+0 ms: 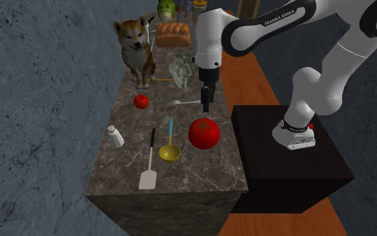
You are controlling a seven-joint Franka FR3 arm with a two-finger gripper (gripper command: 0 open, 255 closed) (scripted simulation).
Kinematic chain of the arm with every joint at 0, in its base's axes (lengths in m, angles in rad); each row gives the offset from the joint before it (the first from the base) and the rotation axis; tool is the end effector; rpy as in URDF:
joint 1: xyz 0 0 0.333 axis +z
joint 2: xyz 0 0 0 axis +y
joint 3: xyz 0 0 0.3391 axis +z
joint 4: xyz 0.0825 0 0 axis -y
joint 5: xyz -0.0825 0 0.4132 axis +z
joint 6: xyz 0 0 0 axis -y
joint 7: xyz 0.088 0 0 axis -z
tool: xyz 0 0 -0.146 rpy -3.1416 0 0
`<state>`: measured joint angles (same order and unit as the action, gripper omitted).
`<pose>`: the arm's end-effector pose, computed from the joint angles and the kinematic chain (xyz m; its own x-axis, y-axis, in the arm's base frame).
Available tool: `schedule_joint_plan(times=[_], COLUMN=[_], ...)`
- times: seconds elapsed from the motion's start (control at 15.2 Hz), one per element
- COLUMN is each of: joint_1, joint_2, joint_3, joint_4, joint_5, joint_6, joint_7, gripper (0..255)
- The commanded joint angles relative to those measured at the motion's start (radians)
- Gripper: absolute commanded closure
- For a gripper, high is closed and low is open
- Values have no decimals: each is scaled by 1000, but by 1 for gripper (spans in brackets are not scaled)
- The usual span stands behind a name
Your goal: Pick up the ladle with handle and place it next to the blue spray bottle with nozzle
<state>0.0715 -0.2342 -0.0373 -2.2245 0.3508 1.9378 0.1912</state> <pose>0.4938 0.0524 0.4447 0.9550 -0.2649 -0.1335 -0.2938 -0.9069 -0.3021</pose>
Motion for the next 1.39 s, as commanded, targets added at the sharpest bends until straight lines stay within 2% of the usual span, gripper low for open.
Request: schedule_joint_plan(times=[0.0, 0.4, 0.79, 1.32], joint_1=[10, 30, 37, 59], joint_2=[76, 291, 512, 566], joint_3=[2, 15, 39, 60], joint_4=[36, 169, 350, 332], joint_5=[40, 158, 264, 293], joint_6=[39, 117, 157, 237], joint_7=[-4, -15, -18, -32], gripper=[0, 0, 0, 0])
